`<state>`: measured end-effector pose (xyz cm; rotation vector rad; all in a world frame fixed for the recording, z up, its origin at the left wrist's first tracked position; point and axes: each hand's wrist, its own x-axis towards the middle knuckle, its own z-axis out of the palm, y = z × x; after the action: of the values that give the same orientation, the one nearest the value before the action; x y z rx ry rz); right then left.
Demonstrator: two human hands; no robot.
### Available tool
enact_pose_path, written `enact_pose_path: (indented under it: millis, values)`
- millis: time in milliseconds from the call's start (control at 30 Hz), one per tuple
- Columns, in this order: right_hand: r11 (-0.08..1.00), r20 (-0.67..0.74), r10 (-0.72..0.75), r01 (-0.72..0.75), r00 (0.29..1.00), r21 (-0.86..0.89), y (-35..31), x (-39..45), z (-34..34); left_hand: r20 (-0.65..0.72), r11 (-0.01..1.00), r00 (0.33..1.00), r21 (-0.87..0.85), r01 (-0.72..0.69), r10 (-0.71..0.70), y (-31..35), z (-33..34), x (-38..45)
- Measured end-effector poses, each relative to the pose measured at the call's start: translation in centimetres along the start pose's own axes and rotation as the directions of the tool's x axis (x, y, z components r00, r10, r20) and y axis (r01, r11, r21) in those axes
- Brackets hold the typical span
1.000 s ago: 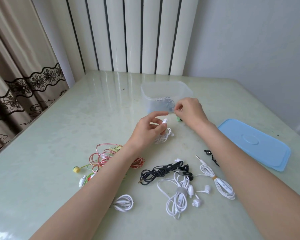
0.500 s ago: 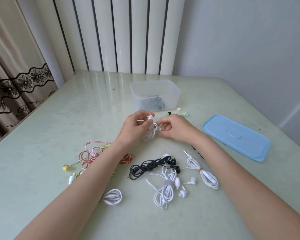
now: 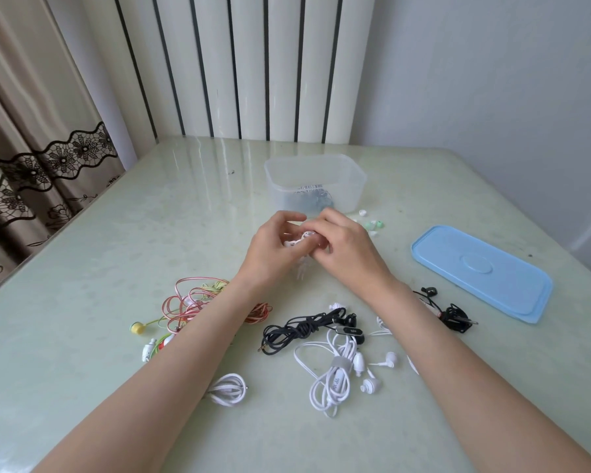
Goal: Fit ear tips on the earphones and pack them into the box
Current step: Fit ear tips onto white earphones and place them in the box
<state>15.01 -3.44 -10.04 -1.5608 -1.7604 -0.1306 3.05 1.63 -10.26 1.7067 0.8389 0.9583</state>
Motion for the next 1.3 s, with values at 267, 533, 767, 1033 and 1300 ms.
enact_pose_path:
  millis: [267,533,767,1033,1300]
  values:
    - [0.962,-0.032,0.179,-0.169,0.983,0.214,0.7,-0.1,0.3,-0.043,0.985,0.995,-0.147,0.086,-0.094,0.0,-0.5,-0.4]
    - [0.380,0.228,0.471,-0.429,0.852,0.820,0.3,-0.5,-1.2,-0.016,0.977,0.994,-0.188,0.101,-0.106,0.2,-0.4,-0.3]
    - [0.243,0.302,0.476,-0.454,0.826,0.857,0.6,-0.7,-1.3,0.040,0.942,0.983,-0.279,0.185,-0.180,0.4,-0.6,-0.4]
    - [0.207,0.334,0.438,-0.455,0.835,0.866,0.5,-0.6,-1.3,0.100,0.894,0.975,-0.389,0.222,-0.198,0.5,-0.8,-0.5]
    - [0.164,0.339,0.447,-0.449,0.828,0.878,0.4,-0.6,-1.4,0.124,0.907,0.973,-0.356,0.227,-0.195,0.6,-0.8,-0.5]
